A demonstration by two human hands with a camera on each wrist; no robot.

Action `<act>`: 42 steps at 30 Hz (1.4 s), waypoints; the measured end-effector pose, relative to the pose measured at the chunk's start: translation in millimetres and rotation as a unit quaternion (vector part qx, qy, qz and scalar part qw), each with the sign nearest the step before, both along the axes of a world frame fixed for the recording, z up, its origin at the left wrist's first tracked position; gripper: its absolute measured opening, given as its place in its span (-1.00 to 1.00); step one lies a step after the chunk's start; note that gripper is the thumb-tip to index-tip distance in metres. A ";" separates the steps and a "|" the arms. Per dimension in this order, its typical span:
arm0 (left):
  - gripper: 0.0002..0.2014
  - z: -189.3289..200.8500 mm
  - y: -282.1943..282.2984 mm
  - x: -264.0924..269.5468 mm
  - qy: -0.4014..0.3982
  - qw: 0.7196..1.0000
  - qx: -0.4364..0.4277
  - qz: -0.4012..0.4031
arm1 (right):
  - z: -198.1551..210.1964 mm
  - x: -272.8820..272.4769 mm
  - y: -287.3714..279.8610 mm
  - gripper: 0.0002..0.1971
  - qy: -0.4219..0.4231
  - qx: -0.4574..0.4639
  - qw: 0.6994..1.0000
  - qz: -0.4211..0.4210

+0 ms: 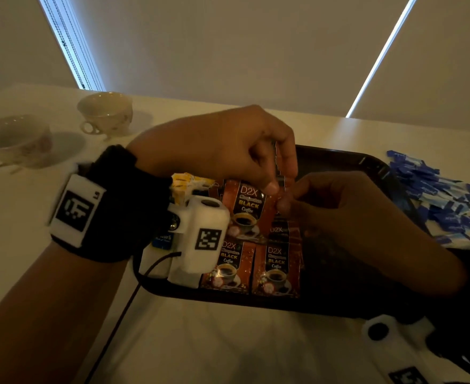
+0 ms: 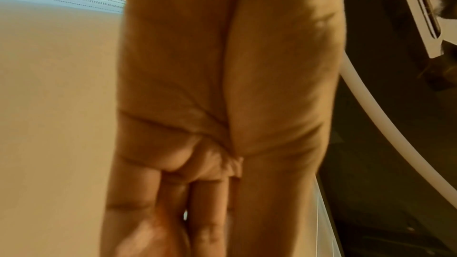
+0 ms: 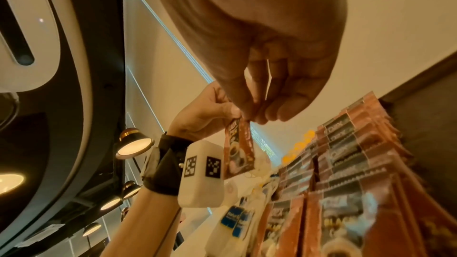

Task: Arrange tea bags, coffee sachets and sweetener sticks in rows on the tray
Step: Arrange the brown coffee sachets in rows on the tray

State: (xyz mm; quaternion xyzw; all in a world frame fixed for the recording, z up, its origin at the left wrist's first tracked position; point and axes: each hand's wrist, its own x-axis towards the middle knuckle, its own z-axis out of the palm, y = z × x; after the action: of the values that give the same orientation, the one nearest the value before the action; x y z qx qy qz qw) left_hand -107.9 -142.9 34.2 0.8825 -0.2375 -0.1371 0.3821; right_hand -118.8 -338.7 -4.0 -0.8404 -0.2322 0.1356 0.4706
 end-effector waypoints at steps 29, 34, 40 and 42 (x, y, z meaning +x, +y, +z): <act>-0.45 8.6 33.3 1.7 0.033 0.998 0.028 0.045 | -26.9 6.2 22.7 -0.83 0.037 -0.225 0.969 0.098; -0.44 9.4 35.1 0.9 0.027 0.998 0.034 0.051 | -24.7 4.3 19.1 -0.87 0.025 -0.273 0.952 0.136; -0.52 15.0 47.4 1.0 -0.013 0.996 0.023 0.083 | 11.5 12.0 -4.8 -0.91 0.008 -0.288 0.952 0.107; -0.52 16.1 50.9 -0.5 -0.024 0.995 0.020 0.091 | 26.5 23.9 -25.7 -0.92 -0.014 -0.332 0.939 0.082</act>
State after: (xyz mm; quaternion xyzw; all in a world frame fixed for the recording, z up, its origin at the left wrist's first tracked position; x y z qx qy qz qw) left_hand -108.3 -91.9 50.3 0.9111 -0.1627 -0.0849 0.3691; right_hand -94.9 -364.4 22.5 -0.9287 -0.2491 0.2313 0.1483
